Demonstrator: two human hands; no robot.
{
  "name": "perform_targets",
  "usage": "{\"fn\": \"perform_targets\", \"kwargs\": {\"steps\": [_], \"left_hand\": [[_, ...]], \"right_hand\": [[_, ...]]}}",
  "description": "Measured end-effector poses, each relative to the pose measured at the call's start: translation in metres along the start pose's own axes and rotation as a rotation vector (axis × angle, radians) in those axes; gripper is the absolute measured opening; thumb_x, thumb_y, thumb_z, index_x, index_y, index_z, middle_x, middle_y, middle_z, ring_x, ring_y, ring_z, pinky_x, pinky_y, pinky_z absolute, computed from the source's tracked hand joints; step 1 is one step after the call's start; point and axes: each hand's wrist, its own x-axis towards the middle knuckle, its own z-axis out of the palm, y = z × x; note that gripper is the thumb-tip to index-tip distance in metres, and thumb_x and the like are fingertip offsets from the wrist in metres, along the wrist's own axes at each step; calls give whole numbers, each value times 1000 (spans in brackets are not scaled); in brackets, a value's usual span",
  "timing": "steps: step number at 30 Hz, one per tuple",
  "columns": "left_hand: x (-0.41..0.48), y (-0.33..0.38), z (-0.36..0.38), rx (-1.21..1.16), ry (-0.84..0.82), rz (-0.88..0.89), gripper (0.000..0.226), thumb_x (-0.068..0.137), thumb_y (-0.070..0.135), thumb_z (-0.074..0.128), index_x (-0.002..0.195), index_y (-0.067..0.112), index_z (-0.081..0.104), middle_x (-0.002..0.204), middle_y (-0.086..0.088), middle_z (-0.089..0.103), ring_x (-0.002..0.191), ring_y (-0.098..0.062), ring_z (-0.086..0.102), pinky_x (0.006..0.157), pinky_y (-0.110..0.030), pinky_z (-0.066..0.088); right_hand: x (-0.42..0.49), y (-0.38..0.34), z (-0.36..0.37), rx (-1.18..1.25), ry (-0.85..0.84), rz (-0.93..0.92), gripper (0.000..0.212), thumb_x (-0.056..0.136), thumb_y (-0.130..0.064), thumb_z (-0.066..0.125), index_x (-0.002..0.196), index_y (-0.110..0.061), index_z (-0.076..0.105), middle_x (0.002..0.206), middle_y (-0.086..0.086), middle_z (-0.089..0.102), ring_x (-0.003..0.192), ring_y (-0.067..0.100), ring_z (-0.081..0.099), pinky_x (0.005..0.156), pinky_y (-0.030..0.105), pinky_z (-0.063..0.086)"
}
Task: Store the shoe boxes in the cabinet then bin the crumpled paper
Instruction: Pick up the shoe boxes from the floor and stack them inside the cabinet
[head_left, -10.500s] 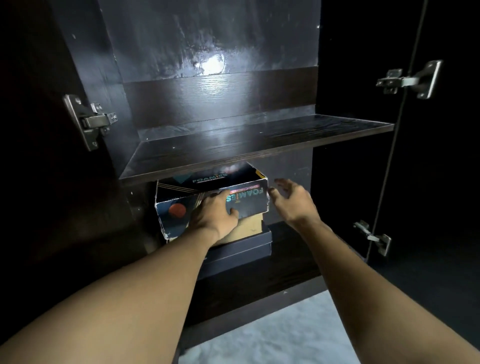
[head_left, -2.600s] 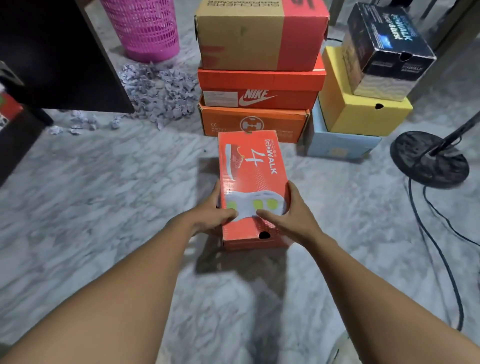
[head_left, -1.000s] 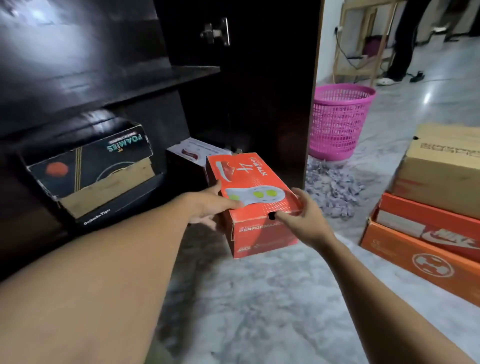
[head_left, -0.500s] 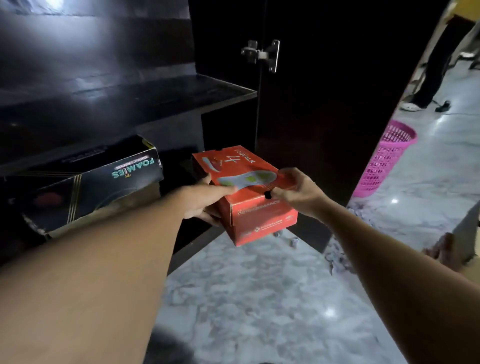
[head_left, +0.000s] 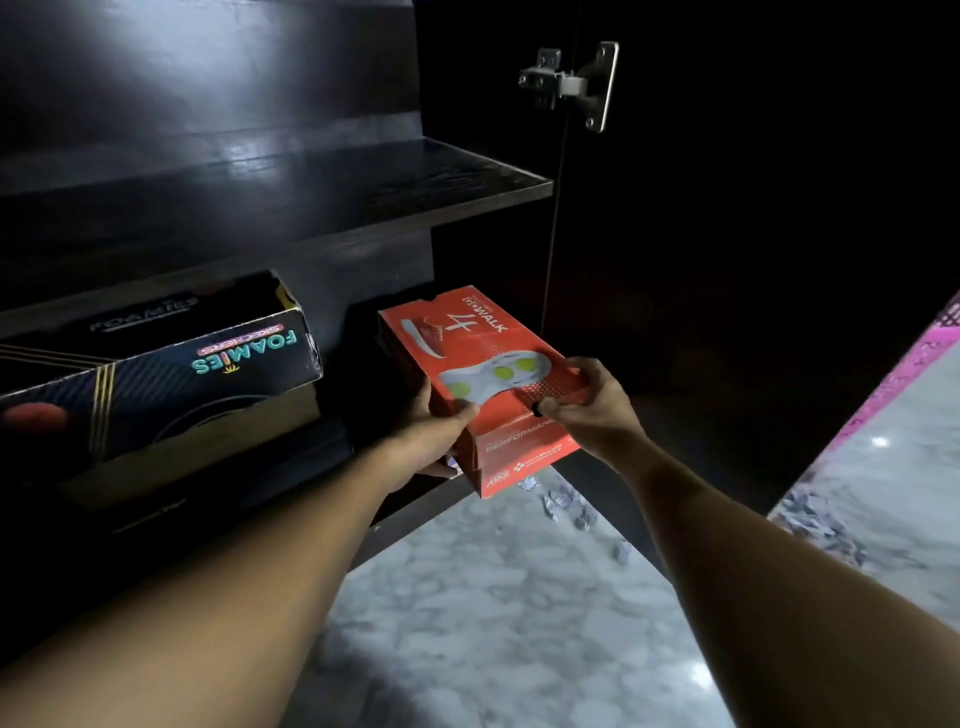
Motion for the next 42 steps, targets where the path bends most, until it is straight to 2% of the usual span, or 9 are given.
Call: {"fn": "perform_targets", "kwargs": {"steps": [4,7,10,14,21,25,29,36,42], "left_hand": [[28,-8,1,6,49,23,86,88,44,67,153,43,11,143,-4,48,115,-25,60,64,-31,60],[32,-12,6,-93,138,117,79,89,42,67,152,39,20,148,2,43,128,-20,49,91,-34,52],[14,-29,14,-36,209,356,68,86,49,67,145,38,36,139,15,49,125,-5,49,93,-18,45],[12,-49,13,210,211,540,70,79,56,62,142,34,41,137,16,50,128,1,46,104,-34,47],[47,-29,-15,285,194,379,72,88,41,67,150,28,32,139,10,50,126,-3,45,104,-25,38],[67,-13,-25,388,194,314,73,91,33,65,153,23,27,147,-1,46,134,-15,43,109,-35,39],[80,-3,-35,437,146,242,71,93,32,62,153,21,25,151,-10,41,140,-22,38,114,-41,35],[73,7,-28,484,141,196,68,98,28,54,155,21,18,149,-11,43,138,-25,41,111,-39,38],[39,0,12,93,165,137,74,99,24,52,156,31,6,152,-4,39,136,-26,42,109,-39,37]], "right_hand": [[9,10,21,-78,174,1,57,79,-20,81,130,-12,56,128,3,46,106,17,58,90,26,50],[1,12,39,-200,335,-30,57,83,-35,76,132,-16,53,135,2,40,120,20,50,93,35,49],[-8,14,53,-222,458,-26,55,87,-41,66,131,-13,48,127,8,45,116,27,51,88,41,49],[-8,25,62,-43,392,39,37,92,-40,59,115,-14,46,112,5,54,106,28,57,80,34,43],[25,15,80,44,258,130,48,93,-43,61,127,-13,45,119,11,51,110,32,58,95,43,48],[40,6,92,49,163,125,52,93,-35,61,138,-16,44,131,12,50,123,33,51,108,43,41],[43,-3,100,51,54,125,52,96,-31,56,144,-16,43,138,9,50,124,29,53,105,39,43],[36,-9,90,-25,-53,137,42,94,-32,52,137,-31,48,122,5,65,108,27,65,93,36,48],[15,3,57,-136,-42,112,65,78,-53,49,139,-33,44,133,1,60,108,28,67,91,51,55]]}}
